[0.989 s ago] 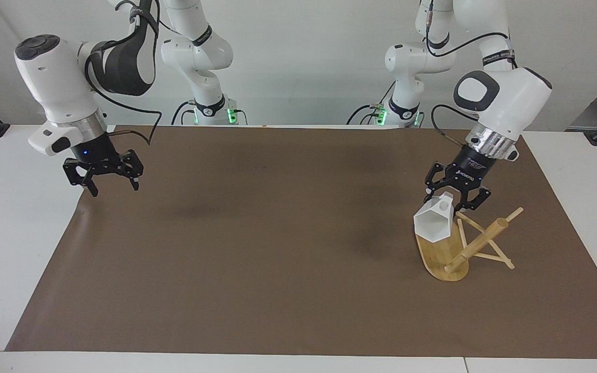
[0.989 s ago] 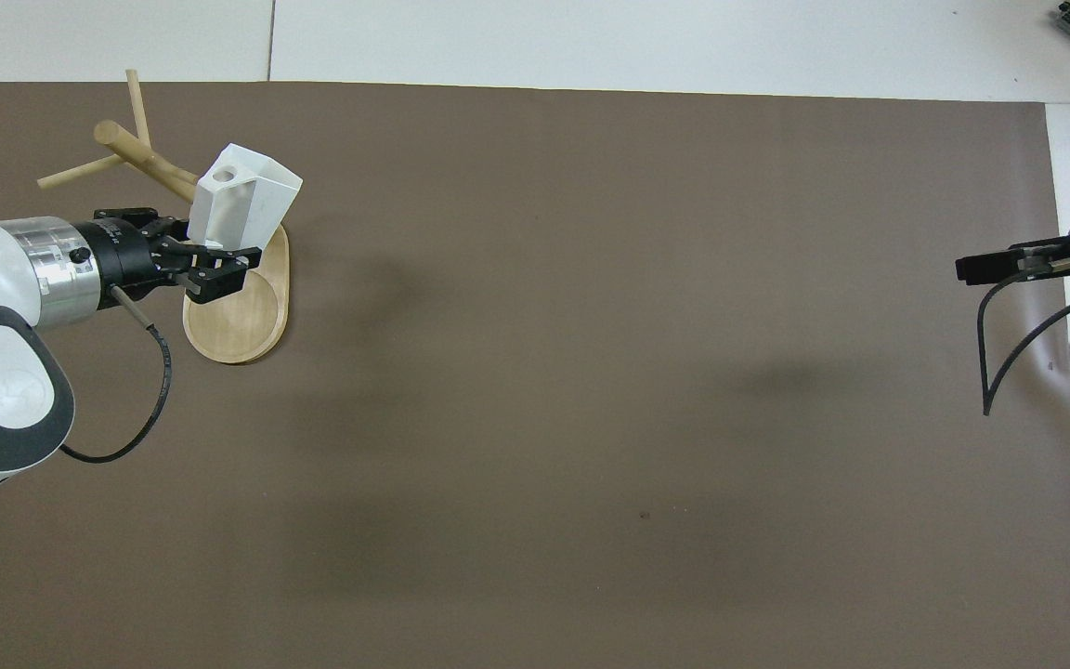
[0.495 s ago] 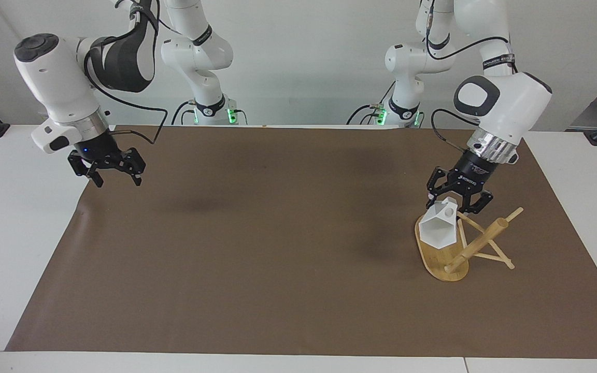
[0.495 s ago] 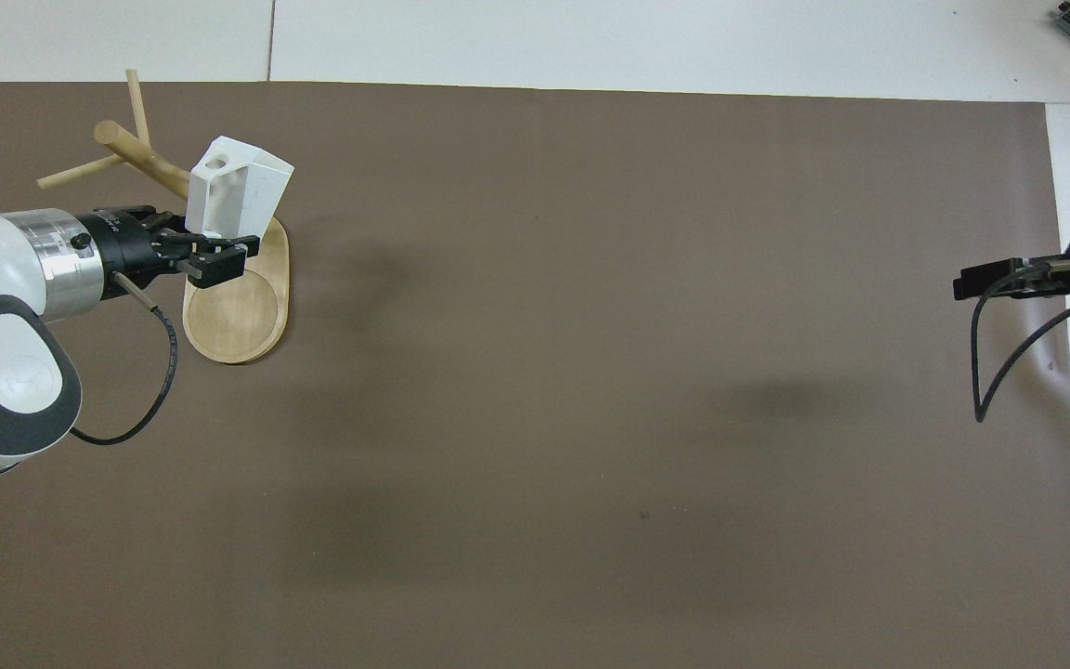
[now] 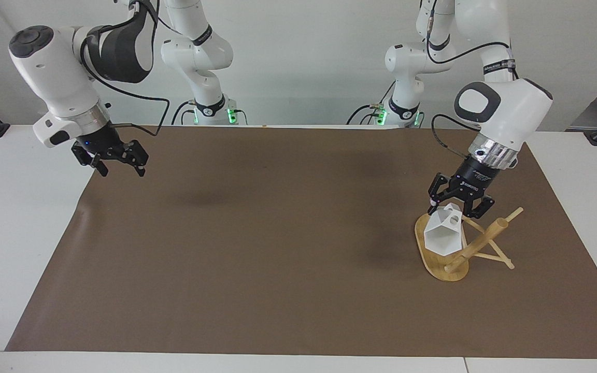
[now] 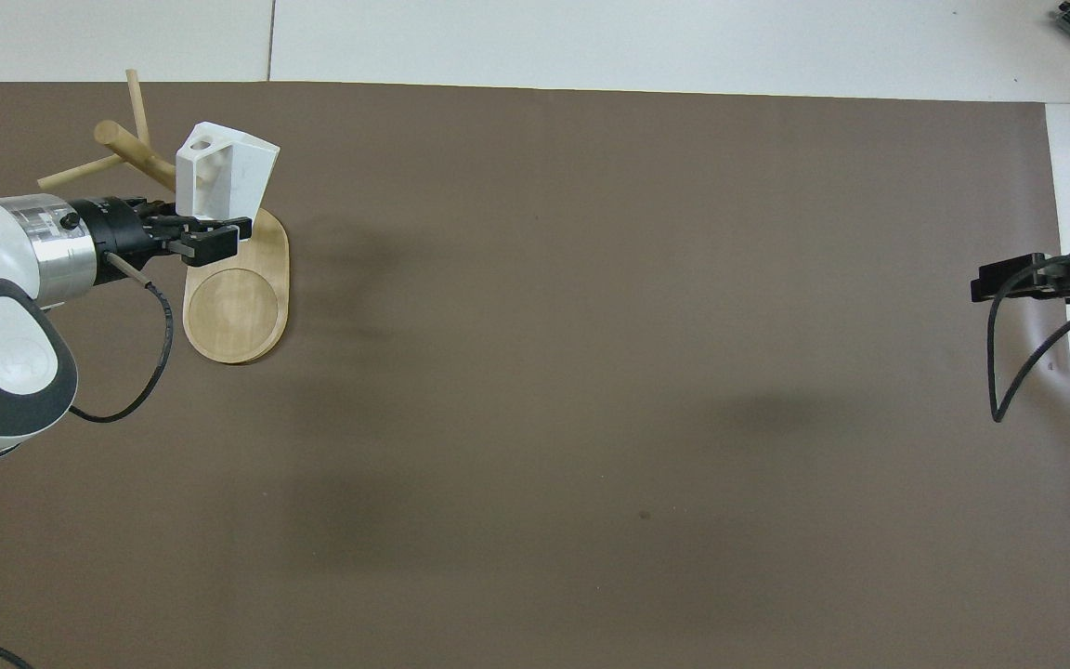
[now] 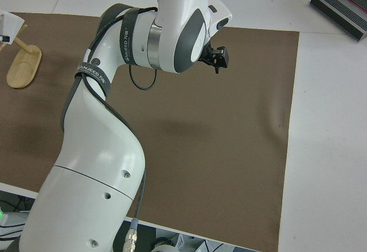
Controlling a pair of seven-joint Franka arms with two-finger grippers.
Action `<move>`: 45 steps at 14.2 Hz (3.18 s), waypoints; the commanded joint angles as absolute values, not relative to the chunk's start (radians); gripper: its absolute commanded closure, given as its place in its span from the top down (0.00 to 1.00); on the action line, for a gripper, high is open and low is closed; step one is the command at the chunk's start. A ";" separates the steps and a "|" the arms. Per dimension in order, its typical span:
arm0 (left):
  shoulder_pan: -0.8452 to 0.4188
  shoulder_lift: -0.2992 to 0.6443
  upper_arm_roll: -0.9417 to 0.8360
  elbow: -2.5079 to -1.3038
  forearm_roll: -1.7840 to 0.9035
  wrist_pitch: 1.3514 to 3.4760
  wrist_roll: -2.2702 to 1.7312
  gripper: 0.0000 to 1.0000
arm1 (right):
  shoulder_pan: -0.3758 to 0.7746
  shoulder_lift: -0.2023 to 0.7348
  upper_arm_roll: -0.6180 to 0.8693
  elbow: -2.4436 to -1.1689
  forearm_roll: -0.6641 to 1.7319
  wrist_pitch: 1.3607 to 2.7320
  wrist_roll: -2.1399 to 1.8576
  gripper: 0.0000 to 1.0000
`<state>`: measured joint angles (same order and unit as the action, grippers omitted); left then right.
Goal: Hang cup on rack
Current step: 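Lower the cup handle onto a mug tree peg with the left gripper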
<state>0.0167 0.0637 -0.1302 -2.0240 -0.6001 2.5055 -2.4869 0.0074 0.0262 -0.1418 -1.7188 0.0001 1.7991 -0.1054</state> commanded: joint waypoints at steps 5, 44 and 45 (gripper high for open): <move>0.028 0.075 -0.138 -2.016 -0.609 2.528 -2.634 0.00 | 0.005 0.046 -0.135 -1.540 -0.044 1.643 -0.080 1.00; 0.055 -0.115 -0.135 -2.051 -0.457 2.319 -2.740 0.97 | 0.000 -0.008 -0.140 -1.608 0.008 1.609 -0.023 1.00; 0.055 -0.114 -0.135 -2.043 -0.442 2.318 -2.697 0.97 | 0.002 -0.008 -0.140 -1.606 0.008 1.609 -0.020 1.00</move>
<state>0.0474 -0.1027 -0.1292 -2.0578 -0.4994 2.3496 -2.7085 0.0071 0.0198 -0.1415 -1.5778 -0.0107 1.6100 -0.0279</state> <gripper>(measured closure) 0.031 0.000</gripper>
